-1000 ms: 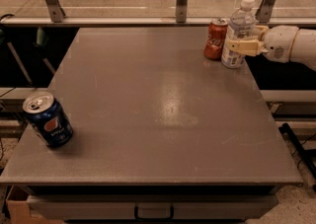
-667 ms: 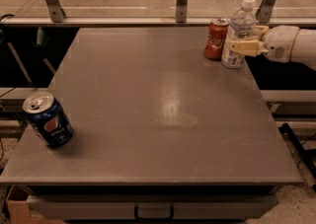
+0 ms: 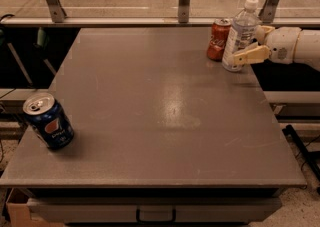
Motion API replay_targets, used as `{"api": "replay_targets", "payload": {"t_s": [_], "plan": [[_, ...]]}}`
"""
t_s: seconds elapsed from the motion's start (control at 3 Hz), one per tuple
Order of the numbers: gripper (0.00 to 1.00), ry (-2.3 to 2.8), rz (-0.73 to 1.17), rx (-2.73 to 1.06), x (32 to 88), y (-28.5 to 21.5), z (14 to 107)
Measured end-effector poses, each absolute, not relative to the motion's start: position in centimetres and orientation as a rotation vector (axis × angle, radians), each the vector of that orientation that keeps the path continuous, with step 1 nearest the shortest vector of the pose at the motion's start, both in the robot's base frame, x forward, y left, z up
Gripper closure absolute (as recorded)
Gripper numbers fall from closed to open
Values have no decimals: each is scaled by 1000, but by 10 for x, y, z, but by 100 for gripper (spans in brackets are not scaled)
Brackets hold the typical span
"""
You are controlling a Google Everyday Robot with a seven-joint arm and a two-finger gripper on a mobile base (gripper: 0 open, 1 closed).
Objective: Move blue plastic bottle near coke can
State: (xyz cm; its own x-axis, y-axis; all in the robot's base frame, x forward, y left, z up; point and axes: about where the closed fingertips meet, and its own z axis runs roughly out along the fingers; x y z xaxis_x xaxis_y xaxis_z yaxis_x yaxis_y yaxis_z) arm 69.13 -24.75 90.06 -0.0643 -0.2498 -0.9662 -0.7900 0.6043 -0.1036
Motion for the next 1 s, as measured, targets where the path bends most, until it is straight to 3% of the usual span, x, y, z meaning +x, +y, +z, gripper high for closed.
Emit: {"api": "replay_targets", "payload": {"t_s": [0.67,1.0], "plan": [[0,1630,560,-890,691,-248,900],[0,1654,468,-876,656,-275,922]]}}
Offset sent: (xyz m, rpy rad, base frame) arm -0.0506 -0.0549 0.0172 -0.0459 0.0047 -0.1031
